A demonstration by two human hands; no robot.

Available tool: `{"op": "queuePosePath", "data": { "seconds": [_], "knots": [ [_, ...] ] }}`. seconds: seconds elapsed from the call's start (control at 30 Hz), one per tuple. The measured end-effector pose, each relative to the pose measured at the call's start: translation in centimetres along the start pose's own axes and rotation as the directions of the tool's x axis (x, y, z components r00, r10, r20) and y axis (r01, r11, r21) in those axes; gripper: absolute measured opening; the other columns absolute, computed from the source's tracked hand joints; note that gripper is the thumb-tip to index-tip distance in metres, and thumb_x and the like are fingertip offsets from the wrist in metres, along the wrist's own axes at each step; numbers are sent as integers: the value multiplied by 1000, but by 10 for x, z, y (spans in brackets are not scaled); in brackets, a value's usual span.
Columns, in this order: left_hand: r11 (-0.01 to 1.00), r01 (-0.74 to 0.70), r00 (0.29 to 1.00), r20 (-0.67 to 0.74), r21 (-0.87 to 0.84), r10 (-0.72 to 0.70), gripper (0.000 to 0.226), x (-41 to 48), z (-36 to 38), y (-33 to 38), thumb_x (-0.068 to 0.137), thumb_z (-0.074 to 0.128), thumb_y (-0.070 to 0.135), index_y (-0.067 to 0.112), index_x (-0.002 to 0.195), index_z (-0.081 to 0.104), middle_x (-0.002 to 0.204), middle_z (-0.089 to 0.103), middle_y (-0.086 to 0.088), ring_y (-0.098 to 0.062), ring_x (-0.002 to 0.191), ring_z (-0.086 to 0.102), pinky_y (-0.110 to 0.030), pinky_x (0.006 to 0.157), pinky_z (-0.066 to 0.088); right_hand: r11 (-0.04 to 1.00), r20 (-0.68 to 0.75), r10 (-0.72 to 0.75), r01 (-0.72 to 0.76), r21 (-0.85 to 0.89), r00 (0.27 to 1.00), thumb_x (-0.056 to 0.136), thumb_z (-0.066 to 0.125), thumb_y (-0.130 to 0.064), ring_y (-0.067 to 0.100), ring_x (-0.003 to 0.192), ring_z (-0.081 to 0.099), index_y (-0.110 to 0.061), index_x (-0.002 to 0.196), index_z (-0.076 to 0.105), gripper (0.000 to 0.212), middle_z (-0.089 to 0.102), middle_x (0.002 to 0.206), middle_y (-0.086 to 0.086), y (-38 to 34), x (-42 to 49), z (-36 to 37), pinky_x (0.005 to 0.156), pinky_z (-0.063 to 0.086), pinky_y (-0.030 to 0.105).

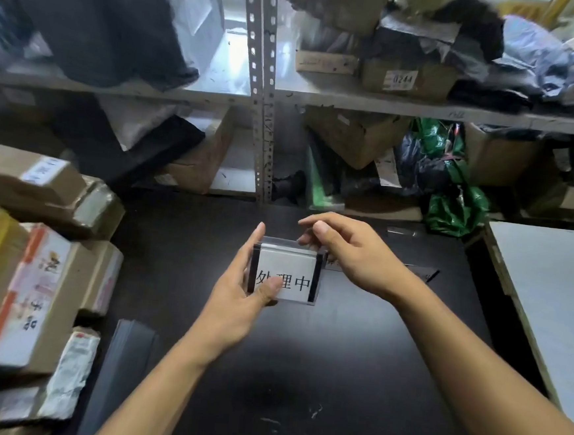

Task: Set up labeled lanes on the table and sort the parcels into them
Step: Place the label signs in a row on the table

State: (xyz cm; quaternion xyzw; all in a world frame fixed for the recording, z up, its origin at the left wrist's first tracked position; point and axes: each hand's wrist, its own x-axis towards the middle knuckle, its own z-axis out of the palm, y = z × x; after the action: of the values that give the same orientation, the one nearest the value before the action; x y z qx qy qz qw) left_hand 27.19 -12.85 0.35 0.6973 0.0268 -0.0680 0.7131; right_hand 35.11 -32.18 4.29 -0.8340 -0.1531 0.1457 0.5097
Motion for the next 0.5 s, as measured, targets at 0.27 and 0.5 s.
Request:
{"op": "queuePosePath", "data": {
  "seconds": [0.27,0.5],
  "knots": [
    [999,-47,996,71,16,46,74,-78,-38,37,82,66,31,58,137,25,129,53,19,-2,106,63,-25,79,56,925,352,94,49,-376,931,101,52,-34,8,97,66,-22,116,68,25,69,99,-14,-112,-51,36,81,56,27],
    [997,-65,991,121,32,61,80,-137,-65,43,86,66,28,53,146,18,122,54,40,1,111,60,-30,84,56,925,248,63,36,-378,967,100,56,-26,7,90,67,-23,99,69,14,70,91,-11,-152,-81,61,77,55,26]
  ]
}}
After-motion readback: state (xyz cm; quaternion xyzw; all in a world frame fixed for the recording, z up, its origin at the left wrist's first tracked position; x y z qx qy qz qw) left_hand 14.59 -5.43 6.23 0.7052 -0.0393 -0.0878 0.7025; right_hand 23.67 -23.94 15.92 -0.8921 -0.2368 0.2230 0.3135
